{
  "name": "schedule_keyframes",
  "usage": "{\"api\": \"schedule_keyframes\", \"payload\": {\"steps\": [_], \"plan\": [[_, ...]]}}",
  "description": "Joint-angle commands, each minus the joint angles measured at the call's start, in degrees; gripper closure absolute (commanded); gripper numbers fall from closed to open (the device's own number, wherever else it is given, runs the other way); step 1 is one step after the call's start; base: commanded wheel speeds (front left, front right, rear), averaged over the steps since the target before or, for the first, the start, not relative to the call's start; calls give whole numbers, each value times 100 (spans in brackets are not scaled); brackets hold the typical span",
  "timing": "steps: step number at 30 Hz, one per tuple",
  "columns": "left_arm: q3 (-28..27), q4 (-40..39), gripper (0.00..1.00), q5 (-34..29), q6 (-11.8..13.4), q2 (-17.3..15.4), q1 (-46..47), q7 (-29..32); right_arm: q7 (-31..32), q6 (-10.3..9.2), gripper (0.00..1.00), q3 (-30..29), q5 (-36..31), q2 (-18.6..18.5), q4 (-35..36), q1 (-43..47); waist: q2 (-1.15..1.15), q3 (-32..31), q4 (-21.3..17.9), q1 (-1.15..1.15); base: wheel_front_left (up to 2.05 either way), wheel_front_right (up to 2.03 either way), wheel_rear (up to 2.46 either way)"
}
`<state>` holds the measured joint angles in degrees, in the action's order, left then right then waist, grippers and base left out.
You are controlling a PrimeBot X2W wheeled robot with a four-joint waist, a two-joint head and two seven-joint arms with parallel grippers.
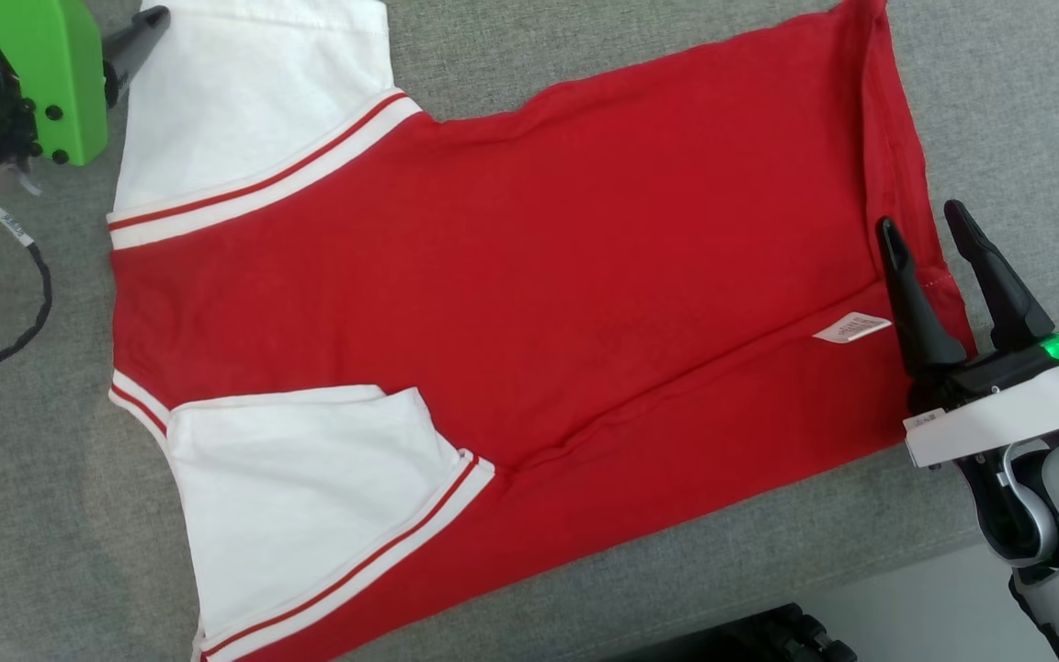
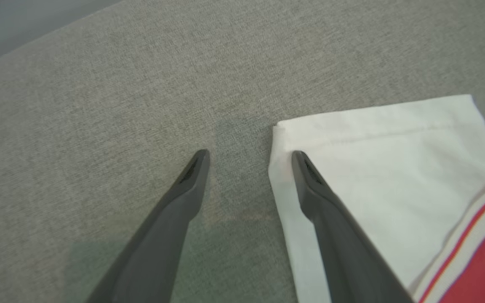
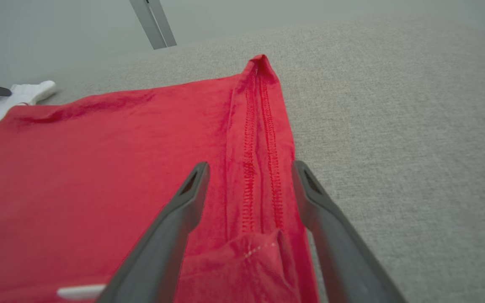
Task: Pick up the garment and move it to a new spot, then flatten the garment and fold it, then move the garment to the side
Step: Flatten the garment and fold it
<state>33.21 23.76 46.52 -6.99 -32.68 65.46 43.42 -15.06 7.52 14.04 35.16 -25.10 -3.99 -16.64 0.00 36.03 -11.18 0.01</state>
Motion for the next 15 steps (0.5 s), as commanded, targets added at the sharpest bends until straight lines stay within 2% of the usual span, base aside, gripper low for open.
{"api": "schedule_keyframes", "payload": {"steps": [1,11,13,14,15], "plan": [[8,25,0,-33,-12,-91,118,-19,-16,-7,0,2,-3,22,23,-49,0,27,-59,-1,0,0,0],[133,145,0,17,-34,-94,146,-1,-16,-6,0,-60,-43,117,35,-7,0,79,-222,-1,0,0,0],[177,122,8,12,-41,-134,156,25,-16,-7,0,-81,-50,130,46,14,0,82,-246,-1,0,0,0],[188,115,16,29,-42,-144,160,34,-16,-6,0,-87,-51,137,50,19,0,83,-259,-1,0,0,0],[206,108,47,42,-43,-155,159,50,-16,-7,0,-90,-53,144,55,20,0,84,-268,-1,0,0,0]]}}
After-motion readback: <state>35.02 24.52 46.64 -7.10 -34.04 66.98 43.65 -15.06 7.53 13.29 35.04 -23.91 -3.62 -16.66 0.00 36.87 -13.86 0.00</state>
